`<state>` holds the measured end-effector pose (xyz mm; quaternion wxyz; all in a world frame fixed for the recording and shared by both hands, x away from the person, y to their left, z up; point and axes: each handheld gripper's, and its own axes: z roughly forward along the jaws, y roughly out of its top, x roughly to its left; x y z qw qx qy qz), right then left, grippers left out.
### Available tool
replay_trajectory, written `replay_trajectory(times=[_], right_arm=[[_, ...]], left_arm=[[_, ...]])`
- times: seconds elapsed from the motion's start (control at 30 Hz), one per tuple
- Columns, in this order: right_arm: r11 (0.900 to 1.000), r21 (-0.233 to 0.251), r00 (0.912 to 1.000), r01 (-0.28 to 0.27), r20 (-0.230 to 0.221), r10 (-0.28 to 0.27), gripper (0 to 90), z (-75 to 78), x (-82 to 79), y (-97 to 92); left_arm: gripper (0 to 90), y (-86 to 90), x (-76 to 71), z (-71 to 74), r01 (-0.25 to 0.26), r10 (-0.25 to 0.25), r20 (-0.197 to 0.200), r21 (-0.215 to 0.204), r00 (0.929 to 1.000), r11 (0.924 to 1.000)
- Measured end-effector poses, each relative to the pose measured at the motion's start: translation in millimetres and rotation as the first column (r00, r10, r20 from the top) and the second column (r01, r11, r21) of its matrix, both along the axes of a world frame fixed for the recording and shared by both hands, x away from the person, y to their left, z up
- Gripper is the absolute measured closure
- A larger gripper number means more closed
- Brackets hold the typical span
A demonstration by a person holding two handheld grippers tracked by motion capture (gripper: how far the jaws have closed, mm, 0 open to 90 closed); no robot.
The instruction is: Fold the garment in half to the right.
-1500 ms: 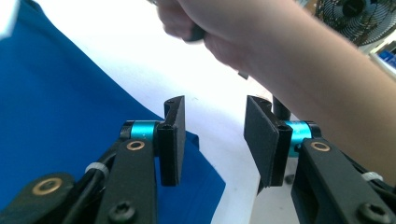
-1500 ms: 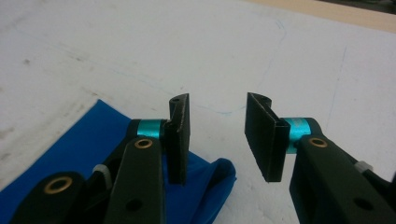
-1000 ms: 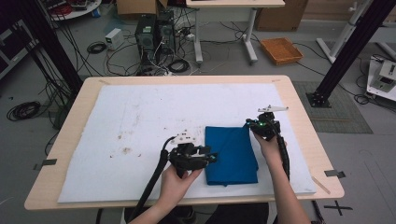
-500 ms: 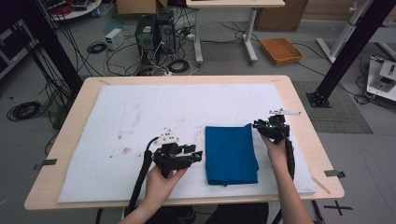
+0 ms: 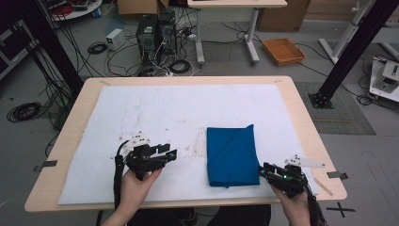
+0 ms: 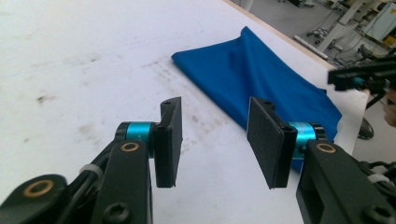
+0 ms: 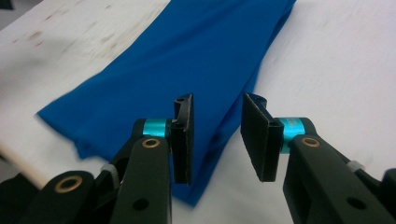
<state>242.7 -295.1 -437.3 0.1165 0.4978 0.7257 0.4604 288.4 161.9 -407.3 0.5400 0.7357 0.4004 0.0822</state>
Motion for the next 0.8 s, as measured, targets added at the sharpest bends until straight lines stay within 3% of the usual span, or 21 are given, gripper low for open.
replay_trajectory(times=[0.07,0.17,0.27,0.3,0.33,0.5,0.57,0.6,0.67,0.8], right_arm=[[0.9999,0.002,0.9997,-0.015,-0.018,0.015,65.3,-3.9,-4.3,5.2],[0.9988,-0.049,0.9996,-0.005,-0.030,0.004,65.9,-8.8,-5.4,10.6],[0.9981,-0.062,0.9991,-0.005,-0.041,0.002,80.6,-14.3,-7.3,8.9],[0.9981,-0.062,0.9991,-0.005,-0.041,0.002,80.6,-14.3,-7.3,8.9],[0.9976,-0.069,0.9992,-0.009,-0.040,0.006,90.0,-14.7,-9.6,6.4],[0.9969,-0.078,0.9992,0.009,-0.038,-0.012,90.0,-15.0,-14.8,0.9],[0.9986,-0.053,0.9990,0.006,-0.044,-0.008,84.7,-16.3,-15.4,-1.0],[0.9996,-0.026,0.9988,0.010,-0.047,-0.012,72.8,-16.5,-15.1,-1.4],[0.9998,0.011,0.9985,0.015,-0.053,-0.015,72.6,-16.3,-14.8,-1.1],[0.9997,0.022,0.9980,0.014,-0.062,-0.012,72.5,-18.0,-12.6,2.2]], left_arm=[[55.5,4.4,-1.0,-1.4,-0.008,0.008,-0.004,-0.006,1.0000,0.9999],[55.4,7.0,-2.9,-1.1,-0.012,0.012,0.003,-0.011,0.9999,0.9999],[55.1,7.1,-3.2,-0.9,-0.007,0.007,0.013,-0.005,0.9999,1.0000],[55.1,7.1,-3.2,-0.9,-0.007,0.007,0.013,-0.005,0.9999,1.0000],[55.1,7.1,-2.6,-1.7,-0.008,0.008,0.008,-0.004,0.9999,1.0000],[55.1,6.4,-2.4,-3.2,-0.006,0.006,-0.002,-0.005,1.0000,1.0000],[55.1,6.3,-2.7,-3.0,-0.004,0.004,0.002,-0.005,1.0000,1.0000],[55.1,6.1,-3.1,-2.8,-0.005,0.005,0.001,-0.006,1.0000,1.0000],[55.1,5.8,-3.6,-2.7,-0.007,0.007,0.002,-0.006,1.0000,1.0000],[55.1,6.3,-4.4,-2.6,-0.006,0.006,0.001,-0.002,1.0000,1.0000]])
